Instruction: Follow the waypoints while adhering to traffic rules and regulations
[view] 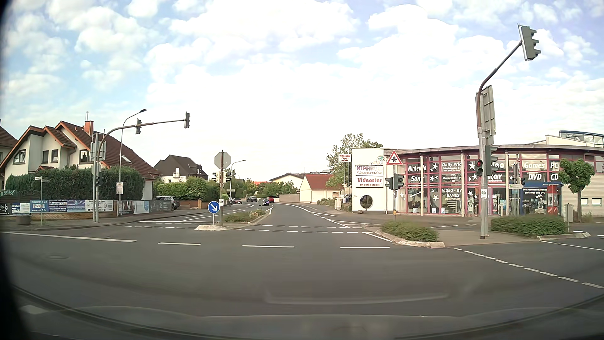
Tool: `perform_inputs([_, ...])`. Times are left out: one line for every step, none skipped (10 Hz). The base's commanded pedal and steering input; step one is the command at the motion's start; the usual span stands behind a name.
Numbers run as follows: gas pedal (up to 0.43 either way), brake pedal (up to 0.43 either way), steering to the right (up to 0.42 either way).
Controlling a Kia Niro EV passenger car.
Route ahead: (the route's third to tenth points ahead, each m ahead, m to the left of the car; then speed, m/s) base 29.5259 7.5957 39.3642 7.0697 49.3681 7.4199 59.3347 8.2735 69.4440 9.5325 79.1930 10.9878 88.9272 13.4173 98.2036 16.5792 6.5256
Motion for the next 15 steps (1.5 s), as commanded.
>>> perform_inputs([0.409, 0.03, -0.013])
perform_inputs([0.409, 0.03, -0.012])
perform_inputs([0.409, 0.03, -0.013])
perform_inputs([0.409, 0.03, -0.013])
perform_inputs([0.409, 0.03, -0.013])
perform_inputs([0.409, 0.03, -0.013])
perform_inputs([0.409, 0.03, -0.013])
perform_inputs([0.409, 0.03, -0.013])
perform_inputs([0.409, 0.03, -0.013])
perform_inputs([0.409, 0.03, -0.014])
perform_inputs([0.409, 0.03, -0.016])
perform_inputs([0.398, 0.03, -0.02])
perform_inputs([0.398, 0.03, -0.023])
perform_inputs([0.398, 0.03, -0.027])
perform_inputs([0.398, 0.03, -0.031])
